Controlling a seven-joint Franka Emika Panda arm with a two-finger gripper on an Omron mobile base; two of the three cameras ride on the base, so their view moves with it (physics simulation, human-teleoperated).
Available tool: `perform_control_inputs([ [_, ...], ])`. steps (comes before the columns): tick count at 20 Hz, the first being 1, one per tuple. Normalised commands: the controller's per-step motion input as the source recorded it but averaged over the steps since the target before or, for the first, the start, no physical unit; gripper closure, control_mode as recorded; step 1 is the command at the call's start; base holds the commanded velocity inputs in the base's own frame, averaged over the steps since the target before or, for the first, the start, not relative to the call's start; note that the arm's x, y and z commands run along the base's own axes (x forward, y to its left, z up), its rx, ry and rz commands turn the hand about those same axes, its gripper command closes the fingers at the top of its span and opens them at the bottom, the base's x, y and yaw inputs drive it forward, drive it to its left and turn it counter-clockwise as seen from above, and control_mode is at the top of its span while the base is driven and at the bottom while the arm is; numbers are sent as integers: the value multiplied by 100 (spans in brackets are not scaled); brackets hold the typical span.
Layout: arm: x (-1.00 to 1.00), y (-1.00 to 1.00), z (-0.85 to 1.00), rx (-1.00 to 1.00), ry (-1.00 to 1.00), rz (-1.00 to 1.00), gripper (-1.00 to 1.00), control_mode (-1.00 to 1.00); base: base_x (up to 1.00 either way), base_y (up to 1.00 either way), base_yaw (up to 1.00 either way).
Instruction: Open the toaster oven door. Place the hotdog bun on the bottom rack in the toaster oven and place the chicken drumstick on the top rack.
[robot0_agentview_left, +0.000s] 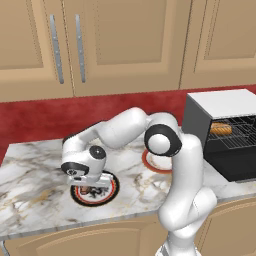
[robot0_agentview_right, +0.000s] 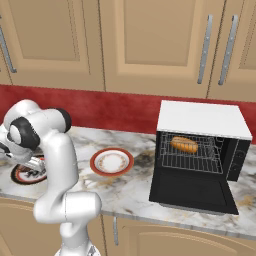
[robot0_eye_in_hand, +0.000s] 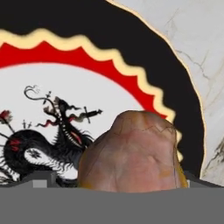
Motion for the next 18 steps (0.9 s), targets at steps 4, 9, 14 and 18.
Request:
perform_control_inputs([
  [4,13,42,1,-21,15,-12,100,-100,0,0,0],
  [9,11,32,23,-19,11,-9,100,-100,0,0,0],
  [14,1,8,45,-18,10,-10,100,-100,0,0,0],
  [18,-3,-1,60,-11,3,-6,100,-100,0,0,0],
])
